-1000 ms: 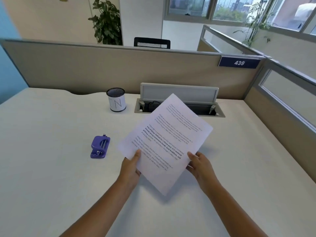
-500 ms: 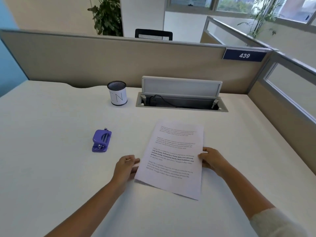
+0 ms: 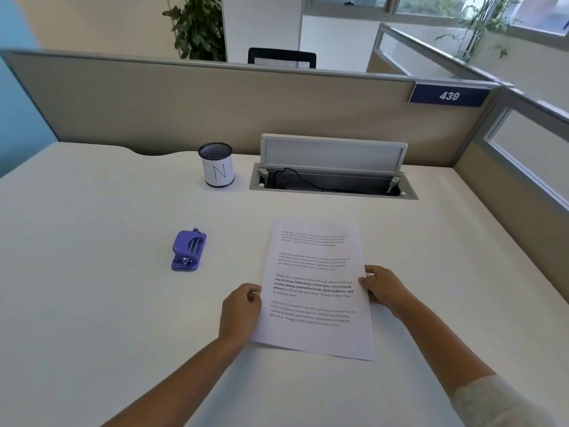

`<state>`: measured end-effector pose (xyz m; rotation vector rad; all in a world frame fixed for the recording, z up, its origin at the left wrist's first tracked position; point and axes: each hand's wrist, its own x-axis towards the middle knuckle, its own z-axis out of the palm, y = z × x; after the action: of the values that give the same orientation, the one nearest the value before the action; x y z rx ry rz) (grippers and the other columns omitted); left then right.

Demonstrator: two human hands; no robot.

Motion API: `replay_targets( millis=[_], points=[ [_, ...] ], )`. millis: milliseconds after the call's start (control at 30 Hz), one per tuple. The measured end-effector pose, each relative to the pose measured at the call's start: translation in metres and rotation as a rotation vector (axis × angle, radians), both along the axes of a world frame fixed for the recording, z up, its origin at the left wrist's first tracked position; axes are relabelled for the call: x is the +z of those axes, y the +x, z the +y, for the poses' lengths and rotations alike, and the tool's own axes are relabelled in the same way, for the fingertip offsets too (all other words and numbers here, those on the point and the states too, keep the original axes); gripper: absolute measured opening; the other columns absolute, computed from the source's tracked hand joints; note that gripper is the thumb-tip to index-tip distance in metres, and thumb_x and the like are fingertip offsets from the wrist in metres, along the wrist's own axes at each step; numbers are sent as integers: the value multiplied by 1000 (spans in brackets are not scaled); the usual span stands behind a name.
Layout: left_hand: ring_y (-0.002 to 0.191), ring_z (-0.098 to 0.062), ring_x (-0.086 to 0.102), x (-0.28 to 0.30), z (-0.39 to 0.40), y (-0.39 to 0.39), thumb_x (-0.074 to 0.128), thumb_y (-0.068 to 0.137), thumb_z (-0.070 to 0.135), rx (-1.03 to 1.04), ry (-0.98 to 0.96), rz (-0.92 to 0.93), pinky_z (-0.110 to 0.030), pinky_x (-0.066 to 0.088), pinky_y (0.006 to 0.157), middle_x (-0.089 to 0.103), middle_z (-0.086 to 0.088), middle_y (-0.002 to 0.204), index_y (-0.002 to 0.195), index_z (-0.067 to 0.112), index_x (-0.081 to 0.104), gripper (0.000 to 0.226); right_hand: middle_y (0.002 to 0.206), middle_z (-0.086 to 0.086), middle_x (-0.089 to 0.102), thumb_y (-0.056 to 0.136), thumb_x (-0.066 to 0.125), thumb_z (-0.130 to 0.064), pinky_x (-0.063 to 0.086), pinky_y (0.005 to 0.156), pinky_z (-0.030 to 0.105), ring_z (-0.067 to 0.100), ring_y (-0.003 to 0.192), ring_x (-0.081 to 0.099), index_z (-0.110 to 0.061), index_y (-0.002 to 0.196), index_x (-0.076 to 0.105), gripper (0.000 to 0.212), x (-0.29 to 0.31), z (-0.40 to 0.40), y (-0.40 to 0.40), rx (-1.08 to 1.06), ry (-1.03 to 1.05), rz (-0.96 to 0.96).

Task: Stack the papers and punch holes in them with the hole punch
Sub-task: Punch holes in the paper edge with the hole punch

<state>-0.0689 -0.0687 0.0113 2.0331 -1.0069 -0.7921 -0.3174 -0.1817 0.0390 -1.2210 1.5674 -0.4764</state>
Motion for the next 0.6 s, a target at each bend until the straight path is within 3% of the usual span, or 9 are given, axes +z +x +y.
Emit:
replay_targets(
  millis=[133,200,300,367,500,600],
  points=[
    [70,-20,64,7,0,9,48,92,12,2,-54,66,-33,55,67,67,-4,91,96,16,63,16,111,17,66,92,47,-2,55,82,40,32,98,66,-5,118,58,29,-1,-2,-3,-22,0,22],
    [65,-22,65,11,-2,22,48,92,12,76,-166,-51,-34,53,63,70,-6,86,91,18,63,16,107,16,67,92,47,-2,55,80,38,31,95,67,-4,116,60,27,-1,-4,-6,-14,-5,33],
    [72,-29,60,22,-17,53,49,91,12,251,-283,-275,-32,42,60,67,-9,87,92,9,62,13,101,15,68,92,47,-1,54,80,37,30,91,66,-4,112,62,25,-2,-4,-12,-21,-10,17],
    [87,-36,57,27,-30,79,52,89,13,362,-290,-364,-36,41,65,61,-16,96,94,4,58,12,102,16,68,92,47,-1,54,82,39,31,93,66,-5,111,62,24,-3,-3,-15,-18,-7,12],
    [113,-42,46,32,-52,126,59,86,28,432,60,-338,-48,44,85,52,-23,118,111,1,54,37,105,18,68,93,46,-2,54,86,43,35,99,65,-7,109,61,22,-3,0,-21,-5,-2,-13],
    [106,-38,55,35,-61,145,54,89,32,326,302,-241,-40,44,87,59,-21,113,110,0,58,39,105,20,68,94,47,-1,54,84,42,34,95,65,-3,111,60,22,-5,1,-24,-5,-14,-27]
  ],
)
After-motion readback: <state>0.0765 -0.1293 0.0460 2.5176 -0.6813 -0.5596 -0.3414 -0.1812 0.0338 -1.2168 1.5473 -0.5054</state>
